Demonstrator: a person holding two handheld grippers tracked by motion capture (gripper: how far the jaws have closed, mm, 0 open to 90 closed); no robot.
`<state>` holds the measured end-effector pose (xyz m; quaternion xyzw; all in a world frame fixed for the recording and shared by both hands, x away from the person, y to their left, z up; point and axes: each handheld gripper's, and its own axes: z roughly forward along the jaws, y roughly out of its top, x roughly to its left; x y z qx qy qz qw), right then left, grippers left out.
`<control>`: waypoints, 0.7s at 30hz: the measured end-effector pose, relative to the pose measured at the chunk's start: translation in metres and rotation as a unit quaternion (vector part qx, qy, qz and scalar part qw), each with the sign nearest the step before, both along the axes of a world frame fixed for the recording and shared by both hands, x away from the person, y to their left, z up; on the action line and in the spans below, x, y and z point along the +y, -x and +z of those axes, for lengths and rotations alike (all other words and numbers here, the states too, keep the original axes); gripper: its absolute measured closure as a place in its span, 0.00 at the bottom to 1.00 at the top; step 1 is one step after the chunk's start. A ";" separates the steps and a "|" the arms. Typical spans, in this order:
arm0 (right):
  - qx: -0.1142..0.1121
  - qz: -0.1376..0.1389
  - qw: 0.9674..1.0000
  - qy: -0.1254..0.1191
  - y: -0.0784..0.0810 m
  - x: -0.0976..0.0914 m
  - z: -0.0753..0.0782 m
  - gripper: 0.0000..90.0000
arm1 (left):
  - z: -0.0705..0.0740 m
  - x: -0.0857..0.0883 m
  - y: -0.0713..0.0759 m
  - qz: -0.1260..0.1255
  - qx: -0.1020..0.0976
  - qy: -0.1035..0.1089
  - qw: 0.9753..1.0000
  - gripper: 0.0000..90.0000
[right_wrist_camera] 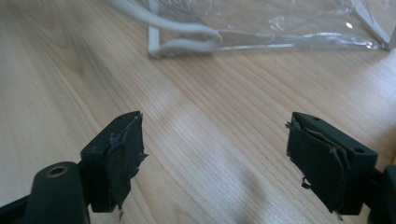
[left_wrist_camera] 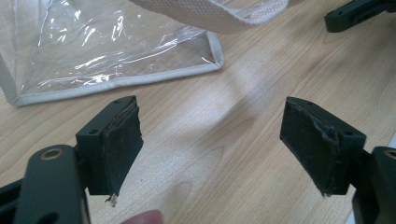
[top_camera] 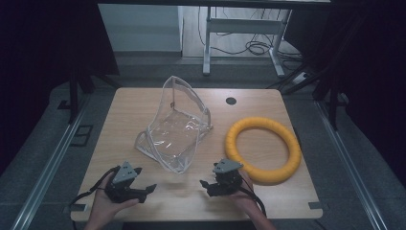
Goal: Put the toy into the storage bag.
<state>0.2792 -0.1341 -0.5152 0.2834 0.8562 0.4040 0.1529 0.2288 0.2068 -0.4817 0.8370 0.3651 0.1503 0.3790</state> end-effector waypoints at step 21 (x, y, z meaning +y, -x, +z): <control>-0.004 0.031 0.998 -0.057 0.004 -0.010 0.015 0.23 | 0.000 -0.001 0.001 -0.002 0.002 0.001 1.000 0.23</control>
